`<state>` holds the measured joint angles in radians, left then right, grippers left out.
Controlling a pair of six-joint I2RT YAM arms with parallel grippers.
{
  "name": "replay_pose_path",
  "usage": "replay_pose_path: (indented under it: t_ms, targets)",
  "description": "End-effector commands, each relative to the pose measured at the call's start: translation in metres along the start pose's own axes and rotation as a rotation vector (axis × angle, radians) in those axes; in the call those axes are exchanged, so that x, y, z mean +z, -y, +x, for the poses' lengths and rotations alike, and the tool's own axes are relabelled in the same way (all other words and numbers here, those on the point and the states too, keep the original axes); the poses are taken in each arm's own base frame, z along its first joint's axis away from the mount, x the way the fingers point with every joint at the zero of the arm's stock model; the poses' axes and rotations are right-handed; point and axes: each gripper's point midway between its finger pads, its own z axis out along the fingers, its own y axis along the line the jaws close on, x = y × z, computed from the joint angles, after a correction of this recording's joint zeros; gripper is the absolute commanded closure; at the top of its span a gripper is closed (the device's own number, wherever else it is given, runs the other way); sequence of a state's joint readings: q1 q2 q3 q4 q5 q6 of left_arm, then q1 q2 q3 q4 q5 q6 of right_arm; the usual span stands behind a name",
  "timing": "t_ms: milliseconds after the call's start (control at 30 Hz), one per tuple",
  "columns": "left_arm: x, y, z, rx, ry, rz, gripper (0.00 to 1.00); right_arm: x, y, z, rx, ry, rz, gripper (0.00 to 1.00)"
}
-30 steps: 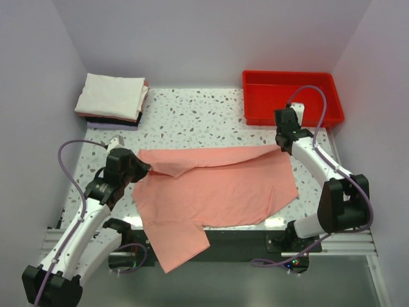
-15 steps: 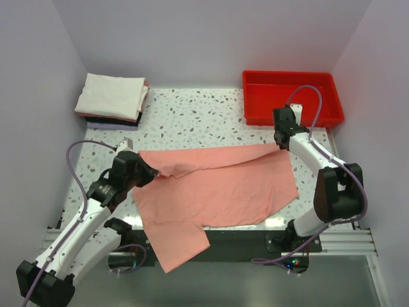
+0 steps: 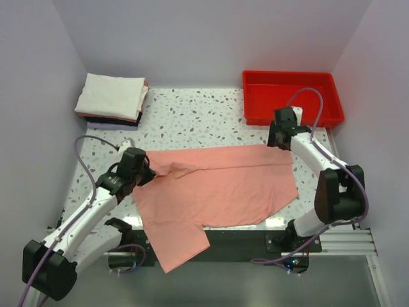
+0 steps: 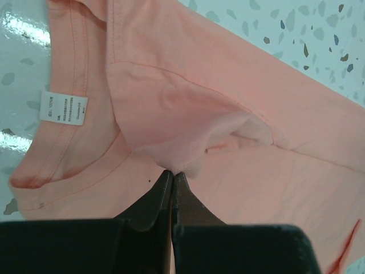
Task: Fold and stack the t-shirts
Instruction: Fold the tshirt
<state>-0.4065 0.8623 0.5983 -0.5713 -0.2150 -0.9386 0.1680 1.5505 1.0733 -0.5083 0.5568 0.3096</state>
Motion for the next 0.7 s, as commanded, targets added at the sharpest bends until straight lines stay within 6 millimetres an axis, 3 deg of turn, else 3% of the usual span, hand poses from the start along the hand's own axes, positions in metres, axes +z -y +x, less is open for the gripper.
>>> replay_pose_path:
  t_ms: [0, 67, 100, 167, 200, 267, 300, 367, 400, 433, 467, 567, 600, 633, 667]
  targets:
    - [0.003, 0.028, -0.033, 0.007, 0.107, 0.061, 1.00, -0.039, -0.029, -0.025, 0.030, 0.069, -0.266, 0.01]
    - [0.012, 0.028, -0.036, 0.020, 0.113, 0.030, 1.00, -0.066, -0.059, -0.028, 0.011, 0.105, -0.473, 0.01]
    - [0.016, 0.031, -0.041, 0.025, 0.126, 0.030, 1.00, -0.079, -0.077, -0.021, -0.032, 0.111, -0.544, 0.01]
    - [0.028, 0.031, -0.048, 0.028, 0.124, 0.003, 1.00, -0.100, -0.100, -0.016, -0.113, 0.148, -0.610, 0.01]
    - [0.033, 0.036, -0.055, 0.030, 0.140, 0.012, 1.00, -0.122, -0.129, -0.005, -0.192, 0.162, -0.682, 0.01]
    - [0.049, 0.033, -0.059, 0.030, 0.130, -0.014, 1.00, -0.144, -0.160, 0.010, -0.265, 0.168, -0.778, 0.01]
    - [0.055, 0.038, -0.064, 0.041, 0.138, -0.001, 1.00, -0.163, -0.187, 0.032, -0.333, 0.154, -0.864, 0.02]
    - [0.071, 0.042, -0.067, 0.060, 0.118, -0.012, 1.00, -0.183, -0.217, 0.042, -0.360, 0.187, -0.950, 0.03]
    - [0.075, 0.050, -0.074, 0.075, 0.121, -0.004, 1.00, -0.196, -0.239, 0.064, -0.416, 0.176, -1.010, 0.03]
    - [0.081, 0.050, -0.074, 0.078, 0.107, -0.017, 1.00, -0.205, -0.255, 0.064, -0.416, 0.210, -1.049, 0.04]
    - [0.095, 0.041, -0.069, 0.080, 0.073, -0.057, 1.00, -0.220, -0.269, 0.076, -0.430, 0.207, -1.089, 0.05]
    - [0.113, 0.038, -0.065, 0.078, 0.026, -0.070, 1.00, -0.245, -0.310, 0.109, -0.525, 0.186, -1.201, 0.12]
    - [0.116, 0.038, -0.064, 0.076, 0.023, -0.061, 1.00, -0.255, -0.322, 0.109, -0.540, 0.202, -1.228, 0.14]
    - [0.119, 0.035, -0.062, 0.078, 0.015, -0.066, 1.00, -0.247, -0.335, 0.122, -0.574, 0.188, -1.222, 0.19]
    - [0.120, 0.032, -0.062, 0.076, 0.014, -0.069, 1.00, -0.253, -0.343, 0.129, -0.588, 0.182, -1.232, 0.20]
